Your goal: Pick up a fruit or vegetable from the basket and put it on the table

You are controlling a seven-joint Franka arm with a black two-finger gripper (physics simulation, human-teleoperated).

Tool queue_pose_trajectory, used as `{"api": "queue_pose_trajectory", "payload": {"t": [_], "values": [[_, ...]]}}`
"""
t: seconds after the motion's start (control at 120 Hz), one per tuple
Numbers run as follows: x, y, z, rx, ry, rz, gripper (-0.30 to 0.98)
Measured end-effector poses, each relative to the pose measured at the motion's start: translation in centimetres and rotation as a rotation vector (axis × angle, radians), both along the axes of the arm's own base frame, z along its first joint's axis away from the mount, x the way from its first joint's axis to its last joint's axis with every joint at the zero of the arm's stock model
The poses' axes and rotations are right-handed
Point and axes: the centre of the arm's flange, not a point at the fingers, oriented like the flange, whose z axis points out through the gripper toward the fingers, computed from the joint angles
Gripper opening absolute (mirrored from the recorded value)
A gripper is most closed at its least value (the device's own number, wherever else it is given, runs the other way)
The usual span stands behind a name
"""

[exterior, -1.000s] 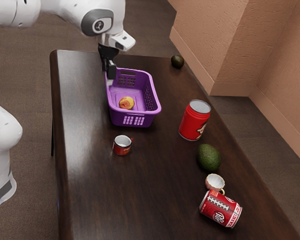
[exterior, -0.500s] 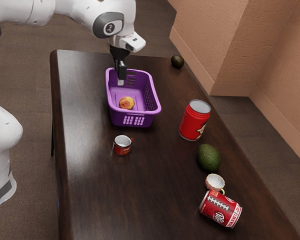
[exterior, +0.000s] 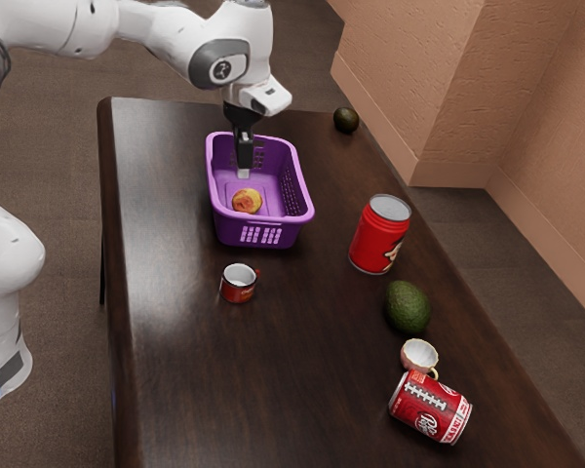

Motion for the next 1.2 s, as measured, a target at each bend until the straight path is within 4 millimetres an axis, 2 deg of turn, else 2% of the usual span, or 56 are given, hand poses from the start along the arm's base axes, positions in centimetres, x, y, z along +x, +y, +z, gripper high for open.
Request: {"api": "queue_pose_trajectory", "payload": {"t": [0.158, 0.225, 0.467, 0.675, 0.958, 1.2], "values": [[-0.3, 0.2, -2.3, -0.028, 0.017, -0.002, 0.69], [-0.7, 0.8, -2.9, -0.032, 0.022, 0.012, 0.69], [-1.6, 2.4, -2.9, -0.023, 0.013, 0.036, 0.69], [-1.6, 2.8, -3.0, -0.022, 0.014, 0.032, 0.69], [-0.3, 2.5, -3.5, -0.005, -0.012, 0.003, 0.69], [0.8, 2.6, -4.7, -0.008, -0.031, -0.01, 0.69]]}}
